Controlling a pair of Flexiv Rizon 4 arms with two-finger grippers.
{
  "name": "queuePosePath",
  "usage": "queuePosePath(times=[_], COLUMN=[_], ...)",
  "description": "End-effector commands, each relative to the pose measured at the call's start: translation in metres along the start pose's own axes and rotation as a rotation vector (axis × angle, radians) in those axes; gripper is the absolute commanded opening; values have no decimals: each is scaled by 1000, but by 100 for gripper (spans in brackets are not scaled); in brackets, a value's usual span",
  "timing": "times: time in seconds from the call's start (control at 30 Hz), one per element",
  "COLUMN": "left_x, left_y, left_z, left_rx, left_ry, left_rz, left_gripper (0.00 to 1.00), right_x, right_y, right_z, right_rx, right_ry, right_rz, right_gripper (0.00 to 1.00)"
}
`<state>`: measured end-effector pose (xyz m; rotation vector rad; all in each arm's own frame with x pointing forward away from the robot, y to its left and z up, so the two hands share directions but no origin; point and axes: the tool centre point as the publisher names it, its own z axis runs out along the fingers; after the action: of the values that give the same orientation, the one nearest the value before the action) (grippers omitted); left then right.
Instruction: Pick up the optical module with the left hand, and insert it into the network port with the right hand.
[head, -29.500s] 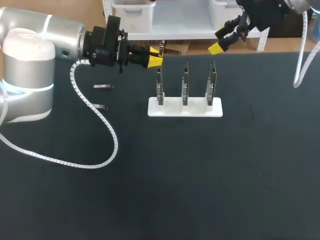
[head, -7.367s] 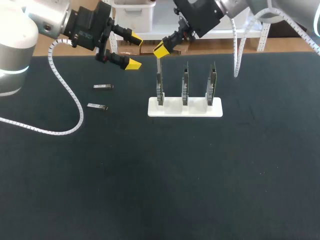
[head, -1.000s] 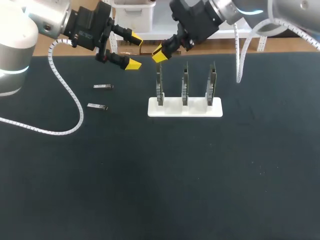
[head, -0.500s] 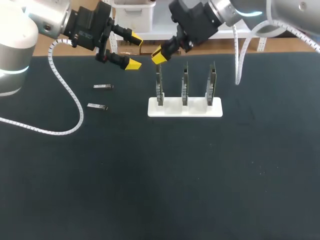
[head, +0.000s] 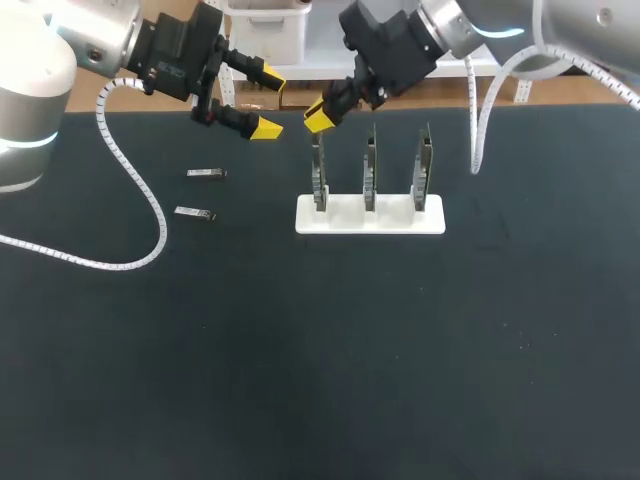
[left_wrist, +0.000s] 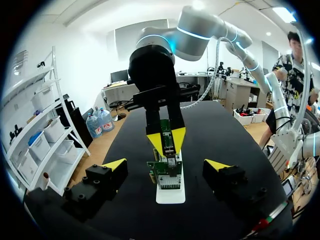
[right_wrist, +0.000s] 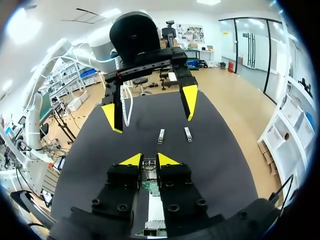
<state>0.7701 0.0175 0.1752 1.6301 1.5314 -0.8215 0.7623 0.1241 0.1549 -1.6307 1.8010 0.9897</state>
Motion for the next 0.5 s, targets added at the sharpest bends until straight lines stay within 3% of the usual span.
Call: queuePosePath(times=[0.03,0.07,0.1,0.5], left_x=[-1,-1,-1,-1], left_y=[2,2,2,2], left_z=[0,0,0,0], left_rx=[5,5,5,5], left_ry=[6,6,6,6], left_rz=[-2,-2,-2,-2], left_gripper=[100,100,100,100], right_x=[4,3,3,-6], right_y=[4,5,5,11], right_z=[3,3,3,-9], right_rx=[4,5,5,43], right_ry=[-6,-6,-6,-15], right_rz=[0,0,-2,-22], right_gripper=[49,79,100,100])
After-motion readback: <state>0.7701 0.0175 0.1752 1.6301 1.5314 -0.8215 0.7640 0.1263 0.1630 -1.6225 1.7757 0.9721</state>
